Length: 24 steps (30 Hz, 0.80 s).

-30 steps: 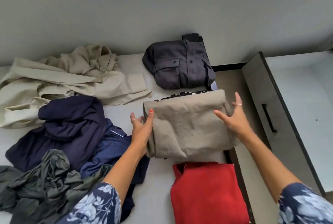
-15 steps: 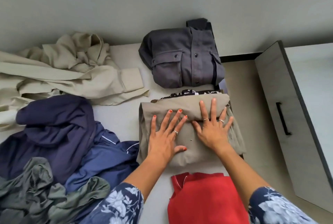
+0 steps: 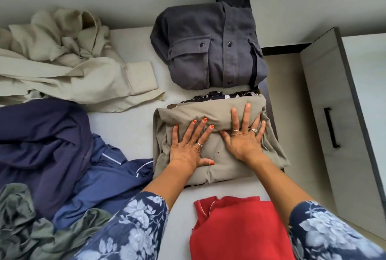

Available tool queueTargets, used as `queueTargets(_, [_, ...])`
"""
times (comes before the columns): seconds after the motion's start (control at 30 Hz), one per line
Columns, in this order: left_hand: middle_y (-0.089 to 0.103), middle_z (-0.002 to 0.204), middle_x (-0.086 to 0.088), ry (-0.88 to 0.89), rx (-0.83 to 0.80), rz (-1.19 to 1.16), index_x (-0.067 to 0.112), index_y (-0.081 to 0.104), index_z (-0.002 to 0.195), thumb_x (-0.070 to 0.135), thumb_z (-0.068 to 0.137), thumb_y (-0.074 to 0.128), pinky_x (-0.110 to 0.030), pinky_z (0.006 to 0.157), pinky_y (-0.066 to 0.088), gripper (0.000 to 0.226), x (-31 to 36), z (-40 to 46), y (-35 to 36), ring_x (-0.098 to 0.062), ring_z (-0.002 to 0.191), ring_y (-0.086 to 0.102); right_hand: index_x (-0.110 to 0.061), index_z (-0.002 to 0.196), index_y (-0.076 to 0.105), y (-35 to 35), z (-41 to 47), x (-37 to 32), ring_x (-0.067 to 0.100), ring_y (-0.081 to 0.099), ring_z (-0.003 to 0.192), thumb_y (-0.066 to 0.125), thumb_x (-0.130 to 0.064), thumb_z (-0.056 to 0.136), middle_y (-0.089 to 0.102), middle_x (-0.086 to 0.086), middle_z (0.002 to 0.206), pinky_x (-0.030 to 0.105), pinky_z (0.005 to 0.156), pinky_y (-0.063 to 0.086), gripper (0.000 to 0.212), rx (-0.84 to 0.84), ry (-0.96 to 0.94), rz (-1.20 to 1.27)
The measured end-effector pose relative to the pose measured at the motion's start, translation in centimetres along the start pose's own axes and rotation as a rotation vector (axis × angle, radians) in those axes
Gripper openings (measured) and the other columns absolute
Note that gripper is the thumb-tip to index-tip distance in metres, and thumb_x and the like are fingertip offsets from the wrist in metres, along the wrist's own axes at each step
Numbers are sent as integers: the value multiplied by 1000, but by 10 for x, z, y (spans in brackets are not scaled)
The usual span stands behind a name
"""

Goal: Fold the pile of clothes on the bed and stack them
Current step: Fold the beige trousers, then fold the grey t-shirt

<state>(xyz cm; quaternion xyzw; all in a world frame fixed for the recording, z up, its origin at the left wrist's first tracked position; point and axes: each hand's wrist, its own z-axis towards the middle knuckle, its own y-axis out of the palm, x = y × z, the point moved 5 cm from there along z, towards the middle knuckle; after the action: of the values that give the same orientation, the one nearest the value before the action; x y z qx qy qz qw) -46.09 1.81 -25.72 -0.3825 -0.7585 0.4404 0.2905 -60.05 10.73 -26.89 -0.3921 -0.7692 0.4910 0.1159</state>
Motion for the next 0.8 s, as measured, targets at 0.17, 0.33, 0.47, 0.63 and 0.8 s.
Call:
queueTargets(0.17, [-60, 122, 11, 18, -110, 2, 34, -38, 132, 72, 82, 41, -55, 97, -32, 101, 6, -13, -12, -12, 114, -56, -48, 127, -38, -11, -6, -5, 42, -18, 142, 16, -72, 84, -39, -2, 151, 56, 113, -13, 73, -30, 38, -62])
queueTargets(0.33, [-27, 153, 8, 65, 116, 86, 31, -7, 151, 60, 91, 41, -54, 110, -17, 82, 5, -51, -20, -16, 144, -21, -51, 133, -34, -31, -29, -12, 39, -13, 145, 33, -60, 94, -40, -8, 150, 62, 112, -5, 78, -50, 72, -88])
queueTargets(0.47, [17, 159, 6, 2, 195, 63, 31, 23, 150, 54, 90, 32, -50, 113, 11, 65, -29, -100, -13, -19, 146, 18, -39, 148, -19, -42, -53, -29, 41, -2, 145, 44, -47, 95, -26, 2, 157, 63, 112, 1, 82, -8, 136, -68])
queueTargets(0.63, [33, 153, 4, -197, 220, 4, 24, 41, 144, 49, 91, 29, -50, 109, 18, 60, -101, -170, -19, -20, 141, 31, -19, 154, 1, -47, -89, -80, 35, 5, 146, 44, -30, 96, -6, 14, 160, 59, 114, 8, 73, 74, 112, -47])
queueTargets(0.8, [29, 155, 3, -479, 276, -133, 23, 36, 147, 50, 94, 23, -49, 112, 20, 60, -171, -242, -20, -21, 143, 28, -21, 153, 6, -30, -128, -156, 30, 7, 147, 44, -24, 95, -2, 12, 160, 56, 115, 9, 69, 105, -63, -69])
